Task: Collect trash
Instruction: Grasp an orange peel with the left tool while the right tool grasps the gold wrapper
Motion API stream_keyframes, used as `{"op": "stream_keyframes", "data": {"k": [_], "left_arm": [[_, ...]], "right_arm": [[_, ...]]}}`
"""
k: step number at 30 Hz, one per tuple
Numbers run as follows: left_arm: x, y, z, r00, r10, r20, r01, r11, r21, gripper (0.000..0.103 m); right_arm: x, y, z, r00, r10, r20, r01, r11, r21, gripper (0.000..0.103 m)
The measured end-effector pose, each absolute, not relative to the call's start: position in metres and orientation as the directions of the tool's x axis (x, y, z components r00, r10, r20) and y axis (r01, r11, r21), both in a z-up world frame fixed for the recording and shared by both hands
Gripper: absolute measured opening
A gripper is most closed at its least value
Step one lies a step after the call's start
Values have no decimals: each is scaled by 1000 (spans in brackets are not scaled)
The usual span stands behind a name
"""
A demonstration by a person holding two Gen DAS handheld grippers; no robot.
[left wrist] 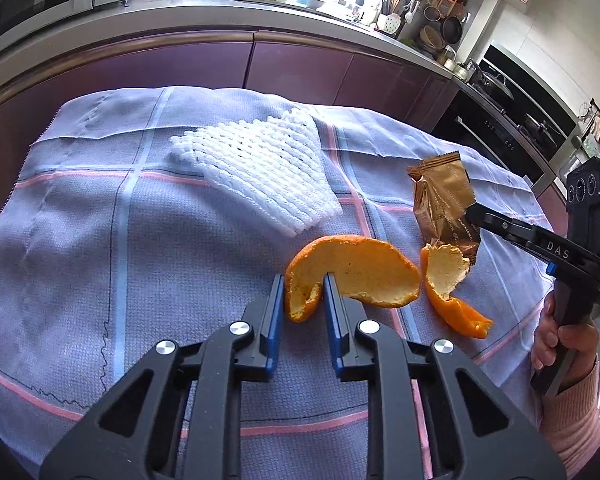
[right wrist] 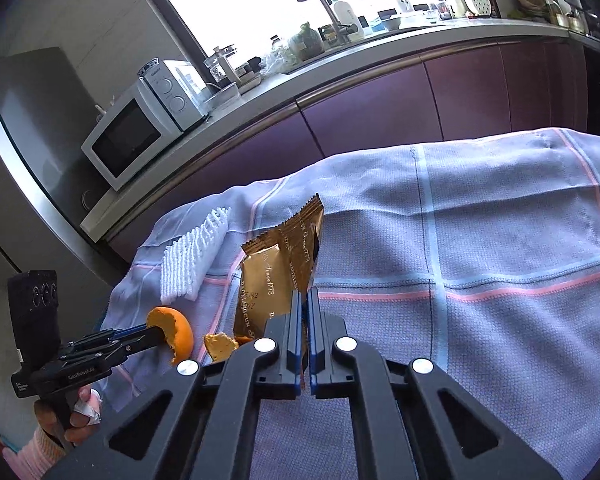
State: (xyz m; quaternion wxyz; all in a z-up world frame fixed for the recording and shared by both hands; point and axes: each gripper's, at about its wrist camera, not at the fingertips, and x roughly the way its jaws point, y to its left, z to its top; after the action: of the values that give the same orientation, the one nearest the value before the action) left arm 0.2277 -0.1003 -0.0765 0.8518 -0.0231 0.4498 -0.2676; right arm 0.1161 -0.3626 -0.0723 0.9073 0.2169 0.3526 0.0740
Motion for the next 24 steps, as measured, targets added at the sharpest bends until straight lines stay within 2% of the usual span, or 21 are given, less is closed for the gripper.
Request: {"op": "stream_keyframes", "data": {"k": [24], "left_arm": [[182, -57, -39, 550, -489, -677, 441, 858, -262, 12]], "right_arm": [[74, -344, -12, 845, 225, -485, -40, 931, 362, 1]]}}
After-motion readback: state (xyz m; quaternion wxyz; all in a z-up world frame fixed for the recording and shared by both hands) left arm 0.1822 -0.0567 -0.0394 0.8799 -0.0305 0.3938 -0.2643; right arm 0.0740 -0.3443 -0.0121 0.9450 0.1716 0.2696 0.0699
